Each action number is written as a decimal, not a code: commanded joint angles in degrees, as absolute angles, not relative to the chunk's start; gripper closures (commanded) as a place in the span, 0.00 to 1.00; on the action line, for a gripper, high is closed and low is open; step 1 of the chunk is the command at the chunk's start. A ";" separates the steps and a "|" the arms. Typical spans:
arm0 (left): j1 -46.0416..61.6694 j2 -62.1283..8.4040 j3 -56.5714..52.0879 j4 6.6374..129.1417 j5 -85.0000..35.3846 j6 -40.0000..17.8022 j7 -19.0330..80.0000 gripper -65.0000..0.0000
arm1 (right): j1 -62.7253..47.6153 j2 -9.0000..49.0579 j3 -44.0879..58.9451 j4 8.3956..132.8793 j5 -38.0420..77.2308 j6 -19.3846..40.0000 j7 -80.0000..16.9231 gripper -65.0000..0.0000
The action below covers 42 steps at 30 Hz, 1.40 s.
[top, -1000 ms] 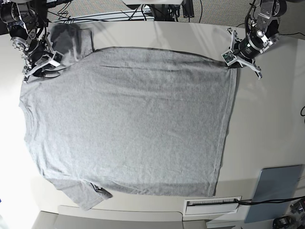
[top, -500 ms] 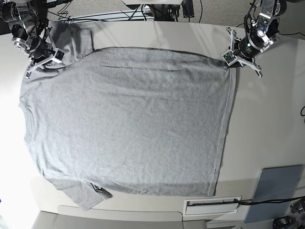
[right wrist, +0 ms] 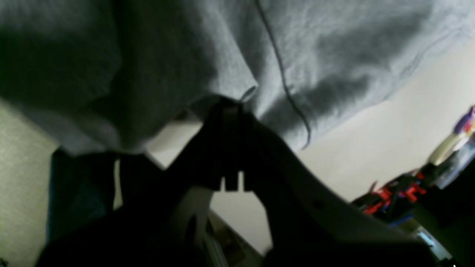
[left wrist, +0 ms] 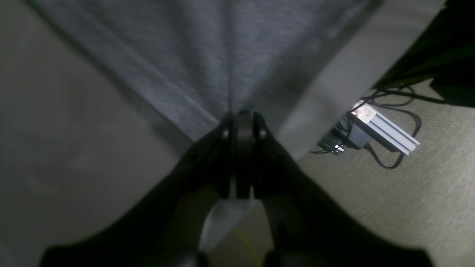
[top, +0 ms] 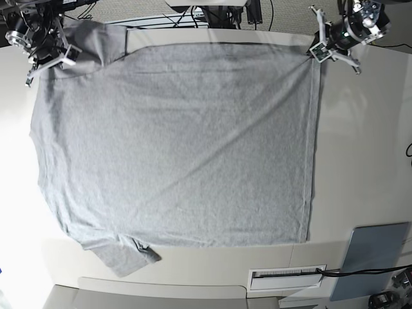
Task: Fold the T-shirt properly
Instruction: 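Lift the shoulder edge with both grippers and fold it over the shirt body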
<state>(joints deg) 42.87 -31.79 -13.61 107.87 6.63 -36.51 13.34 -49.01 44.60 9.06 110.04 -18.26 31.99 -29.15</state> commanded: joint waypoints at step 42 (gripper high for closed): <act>34.04 -32.21 -16.36 103.90 -2.13 -25.28 13.06 1.00 | -39.24 43.64 15.49 108.51 -10.92 20.75 -28.82 1.00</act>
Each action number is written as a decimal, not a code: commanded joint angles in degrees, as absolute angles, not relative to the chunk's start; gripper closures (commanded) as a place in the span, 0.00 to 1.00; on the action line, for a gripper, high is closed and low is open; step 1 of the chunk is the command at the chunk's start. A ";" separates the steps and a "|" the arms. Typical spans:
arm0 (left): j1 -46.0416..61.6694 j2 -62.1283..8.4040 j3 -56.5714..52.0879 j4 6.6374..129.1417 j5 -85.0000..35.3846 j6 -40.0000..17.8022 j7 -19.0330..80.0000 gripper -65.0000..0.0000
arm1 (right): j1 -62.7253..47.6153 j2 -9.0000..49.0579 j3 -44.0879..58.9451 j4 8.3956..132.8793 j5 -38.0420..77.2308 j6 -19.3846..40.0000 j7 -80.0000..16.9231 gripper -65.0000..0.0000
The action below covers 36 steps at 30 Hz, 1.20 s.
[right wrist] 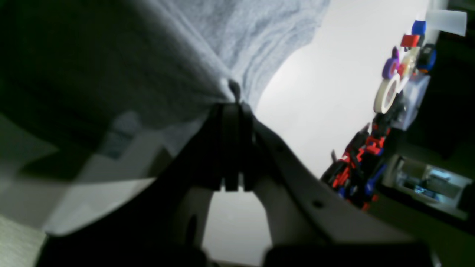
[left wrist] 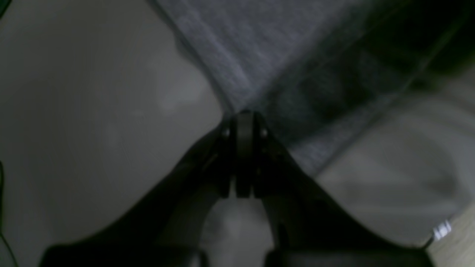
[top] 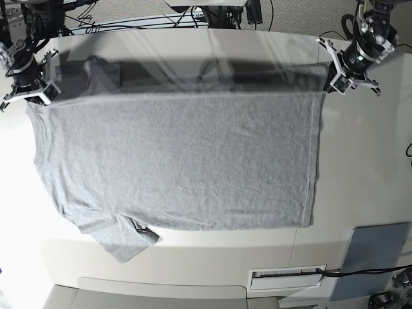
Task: Fold the T-shirt properly
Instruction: 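Lift the shoulder edge with both grippers and fold it over the shirt body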
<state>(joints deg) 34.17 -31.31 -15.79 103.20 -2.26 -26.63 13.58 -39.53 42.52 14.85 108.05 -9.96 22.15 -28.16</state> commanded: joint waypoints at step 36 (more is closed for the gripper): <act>18.87 -27.62 -16.25 98.35 -3.70 -28.58 15.66 1.00 | -15.07 43.66 1.06 95.88 -12.10 19.92 -26.57 1.00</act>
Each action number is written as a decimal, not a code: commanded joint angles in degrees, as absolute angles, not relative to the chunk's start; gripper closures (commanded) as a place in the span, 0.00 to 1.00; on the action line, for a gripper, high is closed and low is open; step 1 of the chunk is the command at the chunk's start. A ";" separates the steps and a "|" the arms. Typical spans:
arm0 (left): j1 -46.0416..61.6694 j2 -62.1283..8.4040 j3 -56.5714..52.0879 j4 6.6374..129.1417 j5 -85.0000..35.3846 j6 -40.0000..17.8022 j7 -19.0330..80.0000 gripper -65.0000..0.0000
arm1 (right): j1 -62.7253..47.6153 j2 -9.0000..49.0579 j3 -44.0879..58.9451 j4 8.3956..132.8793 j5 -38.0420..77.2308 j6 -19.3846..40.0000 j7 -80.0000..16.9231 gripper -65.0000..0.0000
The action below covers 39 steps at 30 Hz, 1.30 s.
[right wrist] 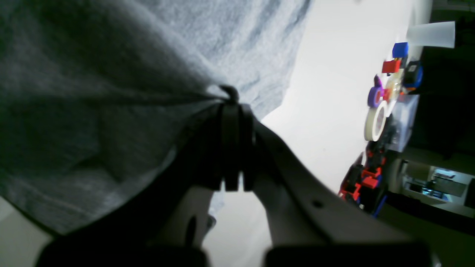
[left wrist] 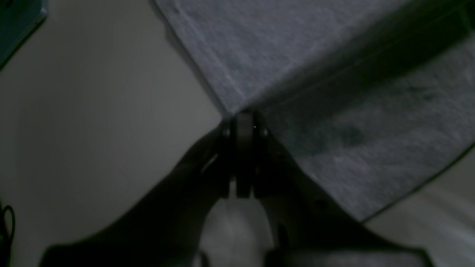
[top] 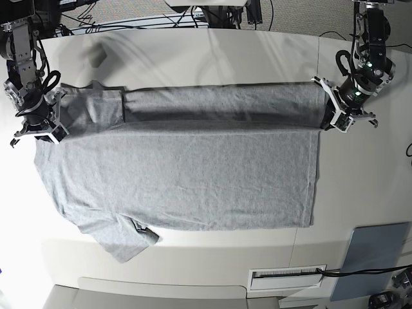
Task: Fold the T-shirt properly
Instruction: 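Lift the shoulder edge with both grippers and fold it over the shirt body, then release the fold and move both grippers to the shirt's side edges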
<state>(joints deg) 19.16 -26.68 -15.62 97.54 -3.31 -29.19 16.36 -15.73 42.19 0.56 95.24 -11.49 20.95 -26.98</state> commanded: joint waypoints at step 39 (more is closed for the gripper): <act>18.06 -27.66 -16.25 98.35 -4.80 -25.21 18.17 0.57 | -13.28 43.66 1.06 95.90 -9.32 17.96 -28.03 0.58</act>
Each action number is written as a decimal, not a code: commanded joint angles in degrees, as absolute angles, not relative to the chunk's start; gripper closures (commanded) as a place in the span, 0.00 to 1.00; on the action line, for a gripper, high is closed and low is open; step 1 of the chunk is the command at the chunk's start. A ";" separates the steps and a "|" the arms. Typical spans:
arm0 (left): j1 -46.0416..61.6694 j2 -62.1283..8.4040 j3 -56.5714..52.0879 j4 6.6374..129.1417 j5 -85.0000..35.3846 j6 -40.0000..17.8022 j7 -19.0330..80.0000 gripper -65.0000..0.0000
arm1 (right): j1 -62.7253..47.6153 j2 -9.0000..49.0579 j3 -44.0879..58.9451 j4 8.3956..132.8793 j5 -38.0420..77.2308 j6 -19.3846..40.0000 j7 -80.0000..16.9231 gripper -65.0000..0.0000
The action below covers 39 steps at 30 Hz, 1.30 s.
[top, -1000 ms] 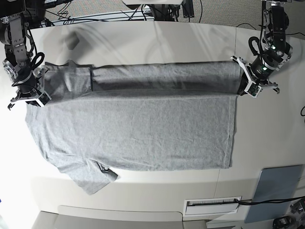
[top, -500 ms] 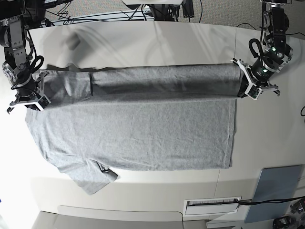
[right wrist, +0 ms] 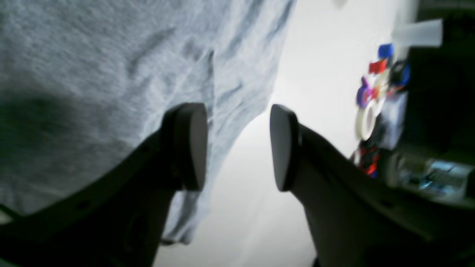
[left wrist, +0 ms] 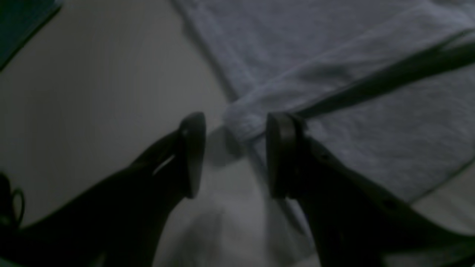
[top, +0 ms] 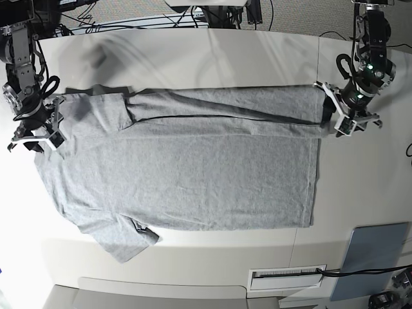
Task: Fold the T-shirt properly
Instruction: 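Release the fold and move both grippers to the shirt's side edges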
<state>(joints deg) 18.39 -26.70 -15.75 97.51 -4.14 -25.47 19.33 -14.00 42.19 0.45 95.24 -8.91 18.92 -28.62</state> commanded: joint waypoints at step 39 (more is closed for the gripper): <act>29.19 -18.11 -16.29 87.50 -20.12 -21.06 26.96 1.00 | -21.17 37.01 1.23 82.87 1.85 14.55 -30.65 1.00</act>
